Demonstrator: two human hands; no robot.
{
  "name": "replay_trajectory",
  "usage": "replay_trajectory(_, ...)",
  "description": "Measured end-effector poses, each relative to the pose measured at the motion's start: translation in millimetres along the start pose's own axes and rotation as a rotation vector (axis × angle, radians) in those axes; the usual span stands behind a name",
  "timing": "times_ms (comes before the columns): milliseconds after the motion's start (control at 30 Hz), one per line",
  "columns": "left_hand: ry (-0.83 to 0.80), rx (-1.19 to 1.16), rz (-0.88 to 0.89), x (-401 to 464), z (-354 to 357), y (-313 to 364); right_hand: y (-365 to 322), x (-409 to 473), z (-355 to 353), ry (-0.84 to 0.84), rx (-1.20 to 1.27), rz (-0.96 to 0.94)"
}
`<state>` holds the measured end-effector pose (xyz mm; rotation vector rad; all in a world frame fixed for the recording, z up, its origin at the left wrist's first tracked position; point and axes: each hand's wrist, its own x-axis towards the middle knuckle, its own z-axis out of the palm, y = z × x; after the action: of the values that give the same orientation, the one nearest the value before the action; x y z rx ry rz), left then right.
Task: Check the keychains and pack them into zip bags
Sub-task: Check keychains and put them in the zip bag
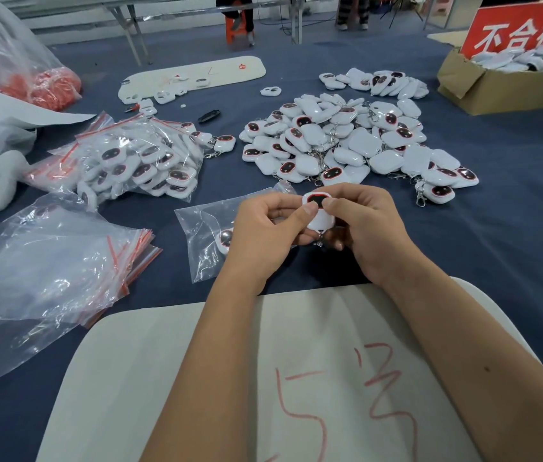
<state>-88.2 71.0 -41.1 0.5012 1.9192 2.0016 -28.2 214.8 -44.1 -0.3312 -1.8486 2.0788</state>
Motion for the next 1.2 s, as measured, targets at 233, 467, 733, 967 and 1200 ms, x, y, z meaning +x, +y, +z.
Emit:
replay_trajectory(233, 0.007, 0.009, 0.037, 0.5, -4.0, -1.0, 0.3, -3.6, 1.7, -0.047, -0.074, -0.089)
replay_trajectory(467, 0.054, -0.012, -0.002, 0.8, -2.0, 1.0, 1.7, -5.6, 4.7, -0.058, -0.214, -0.160)
replay_trajectory(733, 0.102, -0.037, -0.017, -0.4, 0.1, 5.9, 1.9, -5.5, 4.8, -0.083, -0.245, -0.176)
replay_trajectory(967, 0.080, -0.035, 0.026, -1.3, -2.1, 3.4, 0.9, -7.1, 7.1, -0.042, -0.256, -0.216)
replay_trajectory(1200, 0.084, -0.046, 0.053, -0.4, -3.0, 4.2, -1.3, -8.5, 7.5, -0.077, -0.270, -0.236)
